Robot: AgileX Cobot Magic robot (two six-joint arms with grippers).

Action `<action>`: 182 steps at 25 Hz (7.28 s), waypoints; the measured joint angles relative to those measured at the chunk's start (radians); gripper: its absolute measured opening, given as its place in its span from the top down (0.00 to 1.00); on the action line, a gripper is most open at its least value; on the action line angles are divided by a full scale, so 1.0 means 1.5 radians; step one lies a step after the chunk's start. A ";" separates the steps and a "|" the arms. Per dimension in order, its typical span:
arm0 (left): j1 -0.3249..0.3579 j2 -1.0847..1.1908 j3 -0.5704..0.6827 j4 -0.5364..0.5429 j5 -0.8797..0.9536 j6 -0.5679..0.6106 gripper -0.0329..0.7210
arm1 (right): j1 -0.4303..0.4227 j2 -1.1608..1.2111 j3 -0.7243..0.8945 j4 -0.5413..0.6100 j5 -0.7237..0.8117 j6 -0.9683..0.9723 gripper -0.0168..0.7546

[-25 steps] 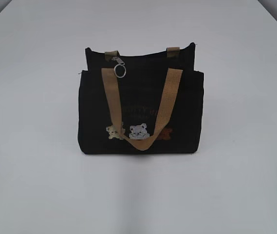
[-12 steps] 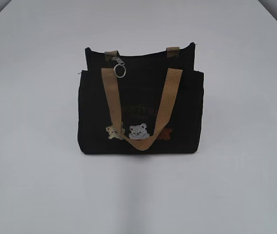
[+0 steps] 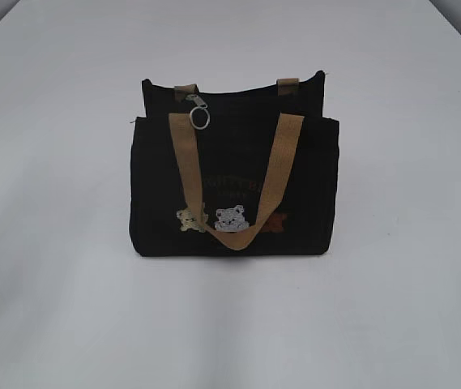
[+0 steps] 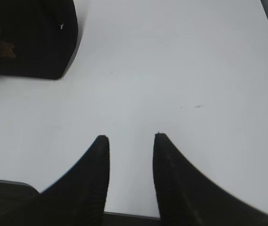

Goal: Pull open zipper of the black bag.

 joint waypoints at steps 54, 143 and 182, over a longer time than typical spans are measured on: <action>-0.174 0.819 -0.235 -0.495 0.048 0.883 0.87 | 0.215 1.232 -0.545 0.795 -0.252 -0.455 0.57; -0.177 -0.037 -0.049 0.530 0.229 -0.670 0.55 | 0.070 0.230 -0.005 0.030 0.014 -0.031 0.50; -0.103 -0.397 0.011 0.623 0.325 -0.689 0.64 | 0.048 0.000 0.000 0.032 0.004 -0.032 0.50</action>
